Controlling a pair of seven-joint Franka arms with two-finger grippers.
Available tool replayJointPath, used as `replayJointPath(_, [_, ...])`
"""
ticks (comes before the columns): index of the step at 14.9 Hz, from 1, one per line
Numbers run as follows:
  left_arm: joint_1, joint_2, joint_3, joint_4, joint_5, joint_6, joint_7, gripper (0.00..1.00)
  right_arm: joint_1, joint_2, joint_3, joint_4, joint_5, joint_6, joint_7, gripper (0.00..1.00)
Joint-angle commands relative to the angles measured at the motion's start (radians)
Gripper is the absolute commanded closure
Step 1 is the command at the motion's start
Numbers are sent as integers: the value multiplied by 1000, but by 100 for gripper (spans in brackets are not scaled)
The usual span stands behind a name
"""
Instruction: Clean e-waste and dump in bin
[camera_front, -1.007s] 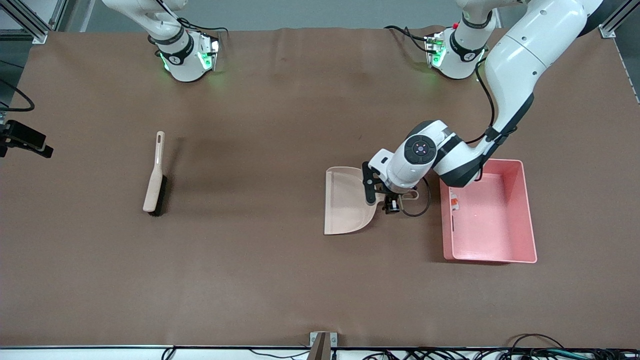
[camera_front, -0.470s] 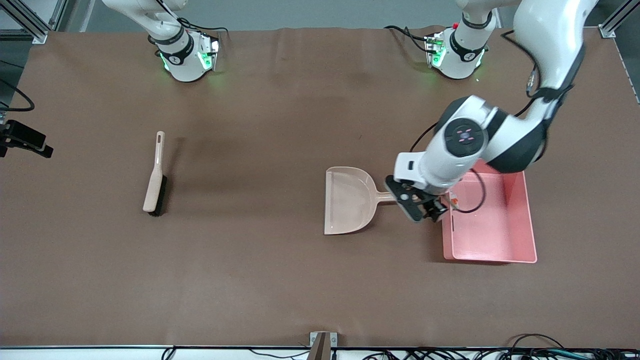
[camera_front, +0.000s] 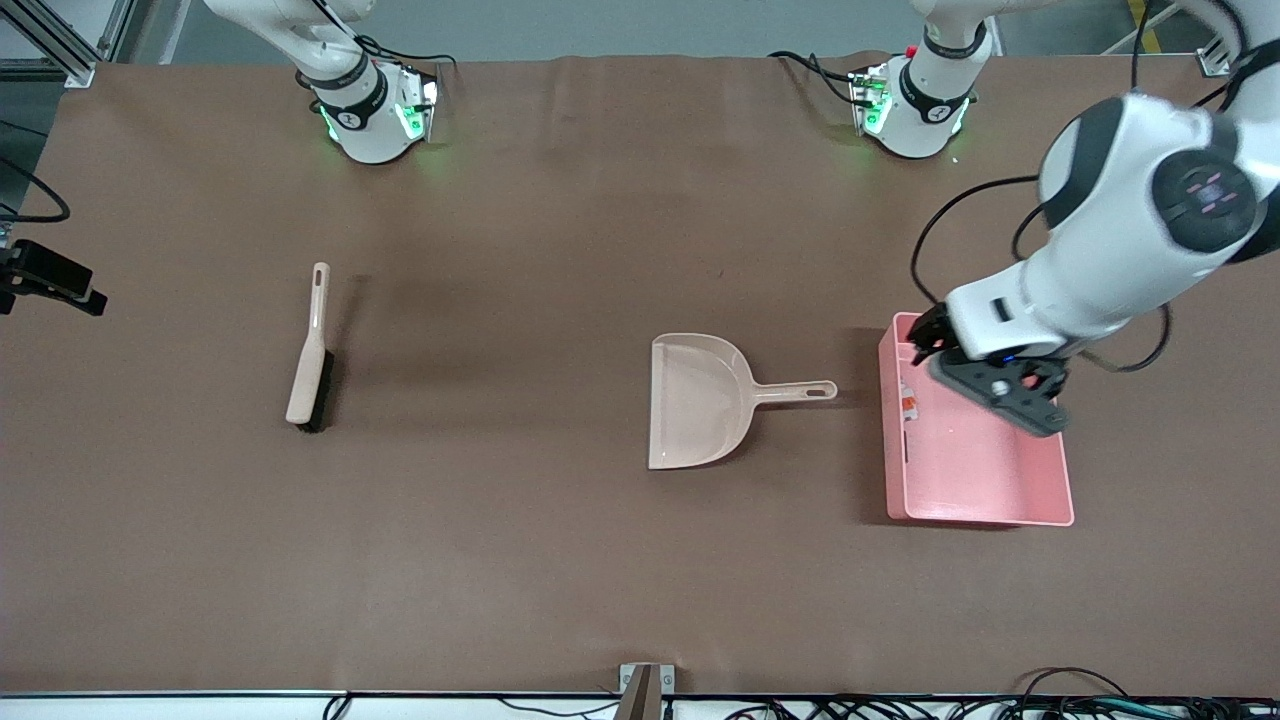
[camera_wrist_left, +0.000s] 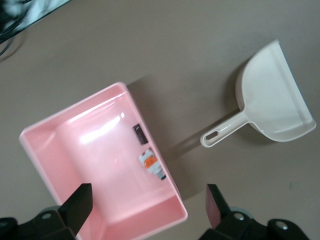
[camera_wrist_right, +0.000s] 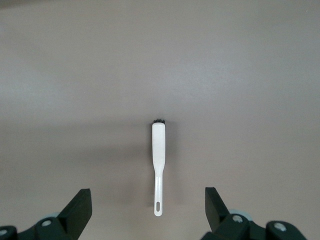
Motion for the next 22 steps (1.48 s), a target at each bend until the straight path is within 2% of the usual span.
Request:
replayJointPath(1, [-46,-107,79,-22,-19,-62,-117,0,-10,0,-3,2,-7,-27,1,0])
replayJointPath(3, [-70,-150,133,-21,-14,-93,-116,0,-32,0,-6,4,-6,-27,-9,0])
replayJointPath(5, [-135,-185,260,-21,-25,-115,-107,0,-23,-2,-3,4,-7,-28,-1,0])
replayJointPath(6, [-143,-198,291,-21,-26,-121,-102,0,-15,-3,-1,5,-15,-30,7,0])
replayJointPath(9, [-140,-234,300,-22,-28,-206,-133,0,8,-3,0,5,-48,-31,63,0])
replayJointPath(11, [-140,-265,305,-36,-78,-240,-244,0,31,-5,0,5,-53,-65,109,0])
replayJointPath(18, [-135,-313,308,-99,-96,-224,-265,0,27,-2,-1,8,-56,-64,99,0])
replayJointPath(22, [-135,-310,308,-96,-83,-207,-256,0,25,-2,-3,8,-55,-64,74,0])
